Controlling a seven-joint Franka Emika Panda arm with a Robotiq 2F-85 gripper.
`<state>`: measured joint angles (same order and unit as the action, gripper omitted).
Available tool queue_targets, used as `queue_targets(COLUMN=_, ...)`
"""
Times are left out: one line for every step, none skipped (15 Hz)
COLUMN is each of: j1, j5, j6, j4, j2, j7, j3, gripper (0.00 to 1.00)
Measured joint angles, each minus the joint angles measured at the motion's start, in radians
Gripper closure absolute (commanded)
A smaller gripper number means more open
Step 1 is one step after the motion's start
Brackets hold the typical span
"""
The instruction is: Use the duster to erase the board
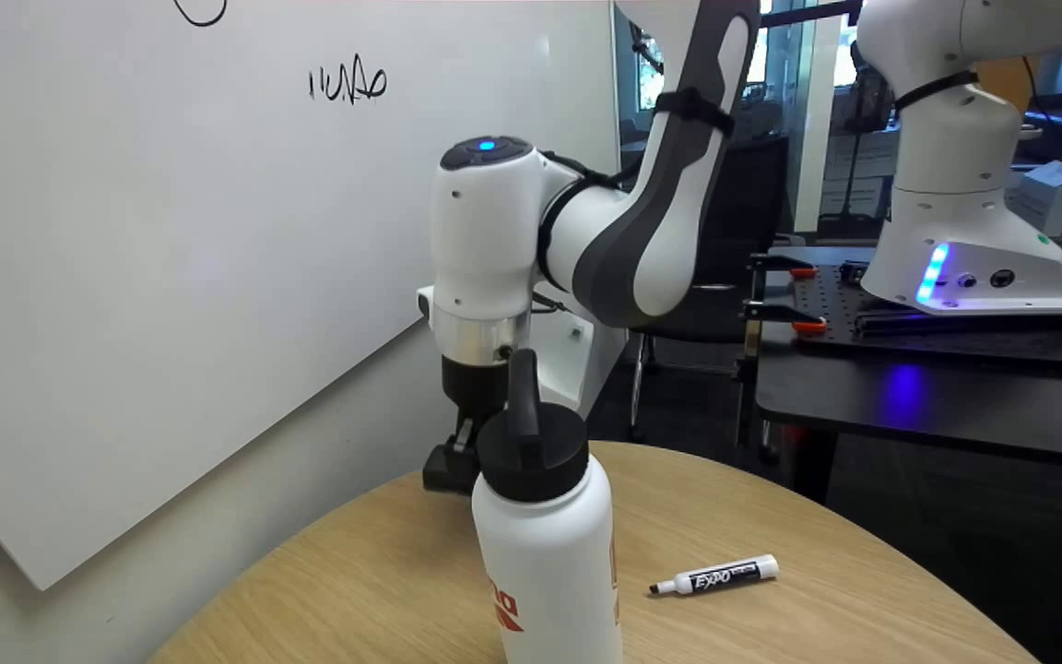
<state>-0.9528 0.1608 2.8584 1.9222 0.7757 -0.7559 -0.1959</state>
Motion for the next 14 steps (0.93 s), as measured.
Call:
queue_targets(j1=-0.046, j5=0.005, j6=0.021, j4=0.038, j2=-0.039, j7=-0.029, j3=-0.053, gripper=0.73)
queue_targets(j1=-0.099, j5=0.016, j6=0.045, j4=0.082, j2=-0.082, j7=-0.065, j3=-0.115, gripper=0.73)
queue_targets(j1=-0.157, j5=0.031, j6=0.066, j4=0.126, j2=-0.123, j7=-0.104, j3=-0.184, gripper=0.73)
queue_targets(j1=-0.226, j5=0.054, j6=0.087, j4=0.169, j2=-0.162, j7=-0.148, j3=-0.263, gripper=0.73)
queue_targets(j1=-0.300, j5=0.109, j6=0.101, j4=0.206, j2=-0.196, j7=-0.215, j3=-0.348, gripper=0.73)
queue_targets(j1=-0.370, j5=0.187, j6=0.110, j4=0.236, j2=-0.225, j7=-0.302, j3=-0.435, gripper=0.73)
queue_targets(j1=-0.433, j5=0.270, j6=0.113, j4=0.253, j2=-0.247, j7=-0.386, j3=-0.517, gripper=0.73)
queue_targets(j1=-0.493, j5=0.358, j6=0.113, j4=0.259, j2=-0.263, j7=-0.472, j3=-0.601, gripper=0.73)
queue_targets(j1=-0.553, j5=0.448, j6=0.113, j4=0.260, j2=-0.273, j7=-0.556, j3=-0.687, gripper=0.73)
queue_targets(j1=-0.617, j5=0.535, j6=0.113, j4=0.258, j2=-0.277, j7=-0.640, j3=-0.772, gripper=0.73)
queue_targets(j1=-0.686, j5=0.620, j6=0.113, j4=0.257, j2=-0.276, j7=-0.721, j3=-0.858, gripper=0.73)
queue_targets(j1=-0.759, j5=0.698, j6=0.111, j4=0.257, j2=-0.274, j7=-0.799, j3=-0.941, gripper=0.73)
queue_targets(j1=-0.837, j5=0.776, j6=0.109, j4=0.258, j2=-0.265, j7=-0.876, j3=-1.023, gripper=0.73)
queue_targets(j1=-0.910, j5=0.835, j6=0.109, j4=0.263, j2=-0.255, j7=-0.930, j3=-1.092, gripper=0.48)
